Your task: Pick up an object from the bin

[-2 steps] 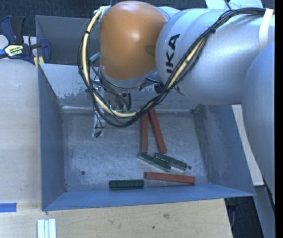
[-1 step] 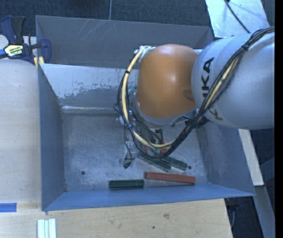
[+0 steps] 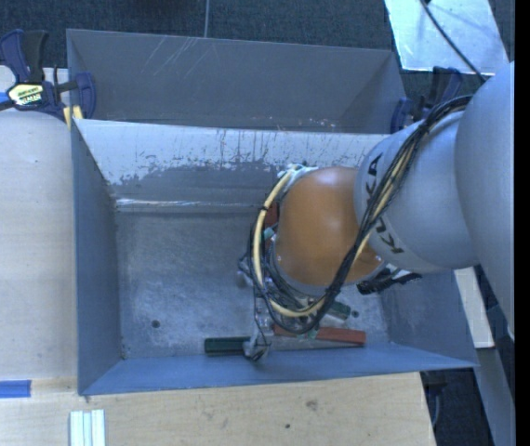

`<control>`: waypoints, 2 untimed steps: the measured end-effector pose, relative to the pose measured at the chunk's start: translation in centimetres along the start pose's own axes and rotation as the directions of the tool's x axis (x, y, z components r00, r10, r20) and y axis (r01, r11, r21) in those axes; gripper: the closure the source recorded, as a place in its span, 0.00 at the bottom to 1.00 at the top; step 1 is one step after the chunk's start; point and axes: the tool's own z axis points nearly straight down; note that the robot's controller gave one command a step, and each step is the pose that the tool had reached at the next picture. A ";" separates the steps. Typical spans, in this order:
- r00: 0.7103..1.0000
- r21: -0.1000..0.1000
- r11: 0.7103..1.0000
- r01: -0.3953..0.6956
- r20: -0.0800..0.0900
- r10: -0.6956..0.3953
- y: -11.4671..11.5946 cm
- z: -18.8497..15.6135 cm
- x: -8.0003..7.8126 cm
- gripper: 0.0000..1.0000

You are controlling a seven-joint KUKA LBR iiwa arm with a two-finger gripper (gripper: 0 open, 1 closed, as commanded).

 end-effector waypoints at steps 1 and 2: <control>0.993 -0.003 0.993 -0.116 0.012 0.117 -5.8 0.9 -3.2 0.00; 0.994 -0.005 0.994 -0.113 0.011 0.113 -5.5 0.9 -3.1 1.00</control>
Offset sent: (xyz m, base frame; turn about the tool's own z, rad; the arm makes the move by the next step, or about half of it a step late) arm 0.0281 -0.0555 -0.0091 0.1109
